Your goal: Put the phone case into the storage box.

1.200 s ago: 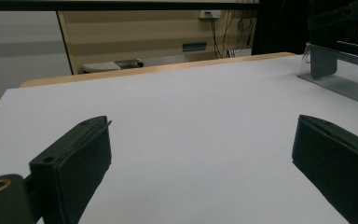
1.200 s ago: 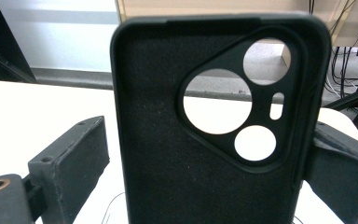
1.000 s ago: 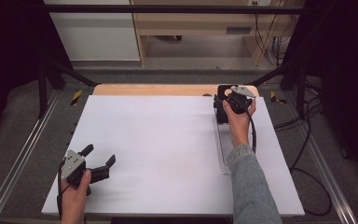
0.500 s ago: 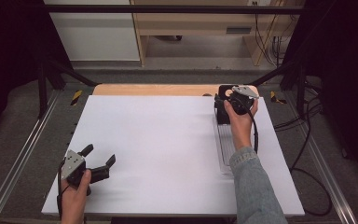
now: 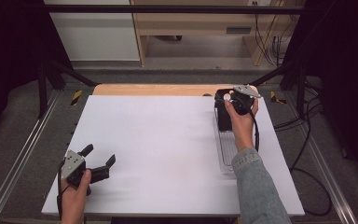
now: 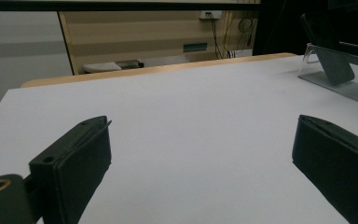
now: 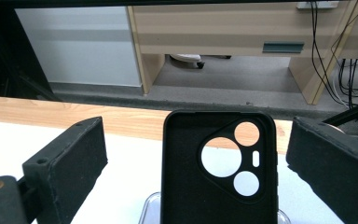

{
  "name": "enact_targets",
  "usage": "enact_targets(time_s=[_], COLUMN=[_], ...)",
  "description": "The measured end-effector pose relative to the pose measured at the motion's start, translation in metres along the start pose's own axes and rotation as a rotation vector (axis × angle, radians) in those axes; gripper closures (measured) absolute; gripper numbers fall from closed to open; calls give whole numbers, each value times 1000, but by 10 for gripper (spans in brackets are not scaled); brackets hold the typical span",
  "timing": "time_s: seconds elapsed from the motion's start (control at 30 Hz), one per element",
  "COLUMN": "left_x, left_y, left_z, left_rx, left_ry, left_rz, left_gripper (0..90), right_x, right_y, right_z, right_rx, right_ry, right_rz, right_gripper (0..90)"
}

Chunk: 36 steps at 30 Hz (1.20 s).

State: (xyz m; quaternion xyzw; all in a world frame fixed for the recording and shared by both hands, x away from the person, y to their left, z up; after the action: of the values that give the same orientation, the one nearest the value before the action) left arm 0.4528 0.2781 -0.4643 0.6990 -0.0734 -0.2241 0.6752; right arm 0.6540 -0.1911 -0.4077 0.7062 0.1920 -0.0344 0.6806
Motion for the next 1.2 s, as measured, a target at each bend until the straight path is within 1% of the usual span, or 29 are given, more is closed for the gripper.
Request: enact_targets(time_s=[0.1, 0.23, 0.27, 0.33, 0.6, 0.73, 0.87, 1.07, 1.2], left_x=[0, 0, 0, -1, -2, -4, -4, -5, -5], left_y=[0, 0, 0, 0, 1, 2, 2, 2, 2], left_z=[0, 0, -1, -1, -2, -4, -4, -6, -7], left_rx=[1, 1, 0, 1, 0, -4, -2, -7, -10], left_ry=[0, 1, 2, 4, 6, 11, 10, 14, 15], left_rz=[1, 0, 1, 2, 6, 10, 13, 16, 17], left_gripper=[47, 46, 45, 44, 44, 41, 37, 35, 35], right_x=[-1, -3, -4, -5, -14, -21, -27, -34, -39], right_y=[2, 2, 2, 3, 6, 10, 12, 11, 11], right_z=[-2, -4, -5, -7, -13, -18, -22, -28, -31], right_rx=[8, 40, 41, 36, 34, 14, 17, 18, 17], right_ry=[10, 35, 39, 51, 89, 108, 132, 160, 168], right_rz=[0, -24, -28, -46, -55, -53, -45, -49, -48], right_gripper=[54, 53, 52, 51, 53, 53, 52, 55, 67])
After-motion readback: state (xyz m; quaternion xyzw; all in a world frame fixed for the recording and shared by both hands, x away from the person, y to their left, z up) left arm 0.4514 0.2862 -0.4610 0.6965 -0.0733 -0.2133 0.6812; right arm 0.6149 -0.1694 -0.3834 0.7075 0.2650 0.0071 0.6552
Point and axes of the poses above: each handheld gripper's, and its own axes: x roughly forward along the jaws, y roughly out of its top, z roughly to its right, the point moved 4 cm from there along x, roughly forward along the jaws, and after that the axes turned 2 degrees about y, right-handed, at the moved point
